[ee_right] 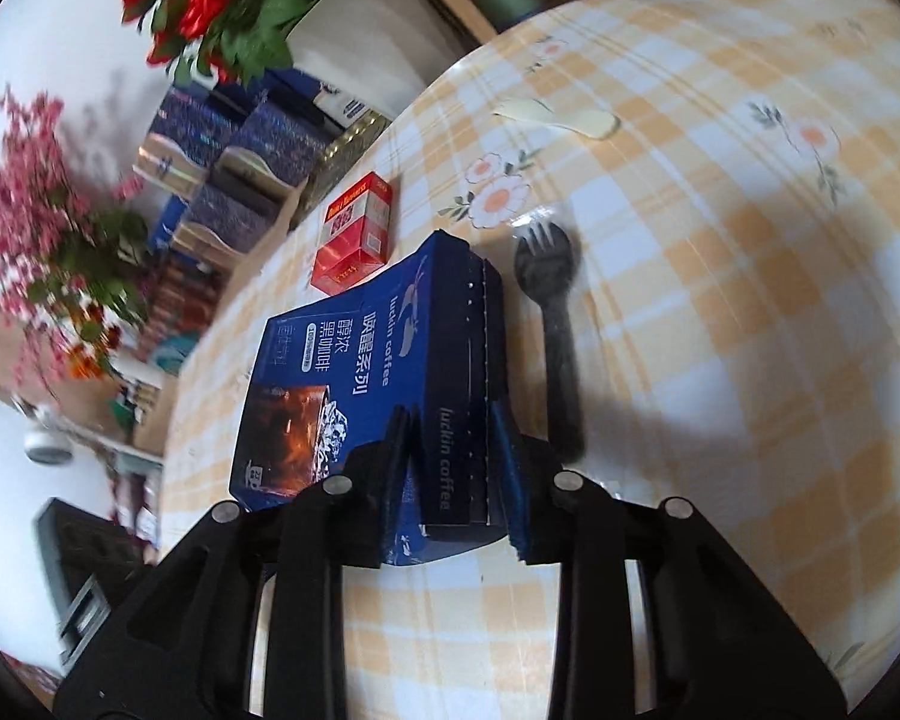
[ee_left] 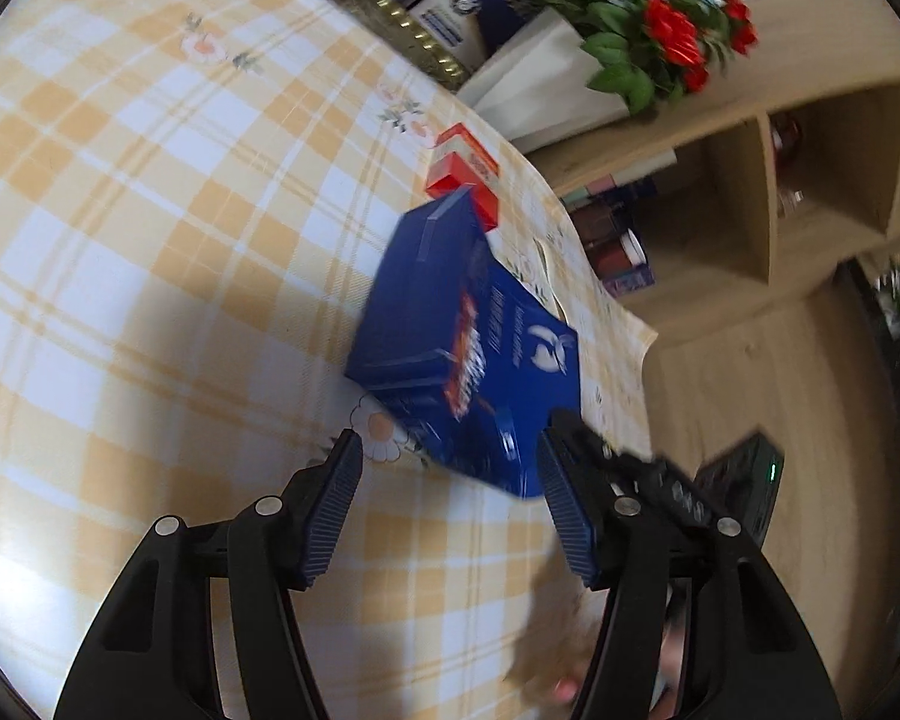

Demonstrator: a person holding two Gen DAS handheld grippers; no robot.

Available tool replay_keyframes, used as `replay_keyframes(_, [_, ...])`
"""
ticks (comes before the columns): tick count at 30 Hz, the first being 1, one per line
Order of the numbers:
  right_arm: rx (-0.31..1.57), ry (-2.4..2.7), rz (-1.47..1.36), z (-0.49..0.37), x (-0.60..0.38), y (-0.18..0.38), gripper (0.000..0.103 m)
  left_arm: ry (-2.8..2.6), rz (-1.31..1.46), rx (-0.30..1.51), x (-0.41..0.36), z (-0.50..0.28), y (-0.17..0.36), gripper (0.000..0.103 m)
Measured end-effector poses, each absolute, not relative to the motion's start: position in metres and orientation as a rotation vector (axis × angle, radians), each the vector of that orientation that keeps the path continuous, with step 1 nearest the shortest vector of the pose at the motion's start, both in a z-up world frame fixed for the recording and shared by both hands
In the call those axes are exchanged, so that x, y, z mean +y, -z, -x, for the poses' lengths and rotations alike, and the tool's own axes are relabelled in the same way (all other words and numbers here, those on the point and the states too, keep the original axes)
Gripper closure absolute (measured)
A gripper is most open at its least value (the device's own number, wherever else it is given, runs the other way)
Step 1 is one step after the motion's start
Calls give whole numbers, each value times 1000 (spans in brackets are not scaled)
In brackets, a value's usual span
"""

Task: Collect trash
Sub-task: 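Grasp the blue coffee box with the left tool while the right grasps the black fork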

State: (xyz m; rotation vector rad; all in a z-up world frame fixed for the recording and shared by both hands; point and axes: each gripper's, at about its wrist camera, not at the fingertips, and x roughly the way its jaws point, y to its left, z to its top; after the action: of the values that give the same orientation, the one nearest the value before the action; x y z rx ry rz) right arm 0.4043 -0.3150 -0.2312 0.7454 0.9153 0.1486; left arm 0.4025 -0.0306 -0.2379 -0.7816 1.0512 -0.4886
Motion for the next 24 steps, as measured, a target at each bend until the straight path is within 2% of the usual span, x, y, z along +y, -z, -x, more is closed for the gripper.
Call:
replay_keyframes(4, [900, -164, -870, -393, -325, 239, 73, 467, 834, 1063, -36, -404, 247, 47])
replay_keyframes(11, [901, -209, -889, -386, -325, 242, 73, 483, 890, 1032, -49, -414, 249, 48])
replay_keyframes(13, [902, -229, -858, -383, -324, 241, 72, 469, 906, 1036, -52, -417, 251, 55])
replay_keyframes(15, [904, -244, -880, -382, -328, 243, 72, 461, 905, 1065, -56, -420, 255, 74])
replay_keyframes(19, [942, -282, -832, -385, -326, 237, 71, 512, 879, 1010, -52, -413, 246, 81])
replay_keyframes(24, [938, -304, -610, -390, -312, 213, 69, 490, 751, 903, -25, -393, 215, 82])
